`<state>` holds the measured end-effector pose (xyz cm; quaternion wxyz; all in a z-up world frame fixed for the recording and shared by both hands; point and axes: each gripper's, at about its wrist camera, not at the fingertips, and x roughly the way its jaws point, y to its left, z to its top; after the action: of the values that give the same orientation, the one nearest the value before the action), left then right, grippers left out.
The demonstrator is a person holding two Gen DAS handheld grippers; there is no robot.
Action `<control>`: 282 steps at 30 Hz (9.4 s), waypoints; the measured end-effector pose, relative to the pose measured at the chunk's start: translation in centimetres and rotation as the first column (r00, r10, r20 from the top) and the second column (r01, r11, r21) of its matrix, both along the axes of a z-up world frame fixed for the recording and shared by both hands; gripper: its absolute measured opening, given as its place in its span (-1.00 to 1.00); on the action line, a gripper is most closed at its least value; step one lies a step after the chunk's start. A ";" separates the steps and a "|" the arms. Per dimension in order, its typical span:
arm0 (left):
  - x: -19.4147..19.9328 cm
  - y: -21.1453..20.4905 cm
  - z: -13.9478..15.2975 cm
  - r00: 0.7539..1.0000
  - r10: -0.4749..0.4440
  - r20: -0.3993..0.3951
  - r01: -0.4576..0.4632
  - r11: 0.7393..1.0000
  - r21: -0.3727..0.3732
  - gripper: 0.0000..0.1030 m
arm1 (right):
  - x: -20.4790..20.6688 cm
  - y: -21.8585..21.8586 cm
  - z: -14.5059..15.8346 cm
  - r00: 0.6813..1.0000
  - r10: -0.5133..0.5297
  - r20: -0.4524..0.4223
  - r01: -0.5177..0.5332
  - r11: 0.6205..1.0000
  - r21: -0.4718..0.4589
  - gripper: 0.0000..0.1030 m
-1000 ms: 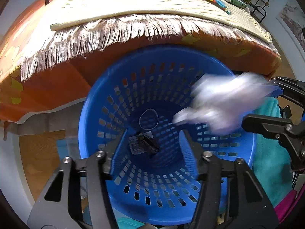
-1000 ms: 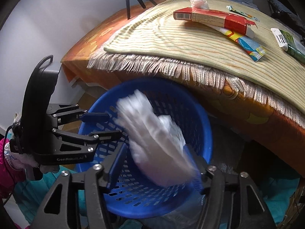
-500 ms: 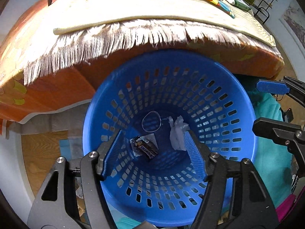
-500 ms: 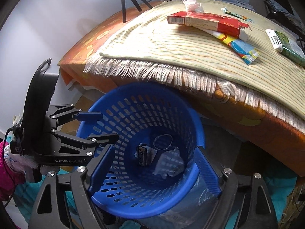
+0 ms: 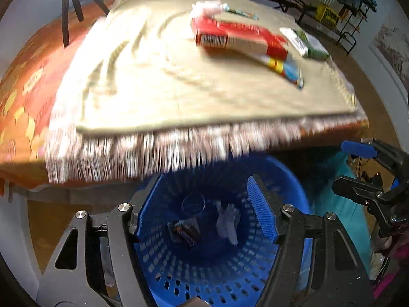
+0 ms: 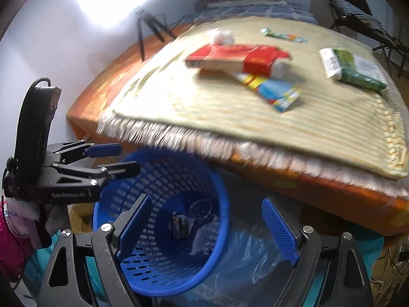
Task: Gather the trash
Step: 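Return to the blanket and grasp the green milk carton with the right tool, then grasp the white tissue with the left tool while the right tool lifts the carton, then carry tissue and carton over the blue basket and open both tools, then move both tools back over the red box on the blanket, then grasp the red box with the right tool while the left tool grasps the white tube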
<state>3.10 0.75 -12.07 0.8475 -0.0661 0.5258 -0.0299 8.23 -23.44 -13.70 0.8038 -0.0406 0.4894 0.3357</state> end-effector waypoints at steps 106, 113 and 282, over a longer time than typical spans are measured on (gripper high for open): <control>10.2 3.8 10.4 0.957 0.045 0.287 -0.045 0.999 -0.008 -0.75 | 14.7 -2.5 11.9 0.931 -0.260 0.256 0.216 0.958 0.187 -0.47; 5.1 3.8 8.7 0.967 0.026 0.253 -0.025 1.000 -0.006 -0.75 | 10.0 -1.5 12.0 0.946 -0.187 0.266 0.145 0.975 0.171 -0.47; 20.9 -3.9 -0.4 0.985 0.172 -0.005 -0.172 0.983 -0.067 -0.73 | 21.8 0.9 5.2 0.987 -0.065 0.150 0.076 0.995 -0.069 -0.70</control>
<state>24.05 -3.14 -12.43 0.8445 -0.1396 0.5165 0.0260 29.98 -22.54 -8.49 0.8471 -0.0779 0.4419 0.2847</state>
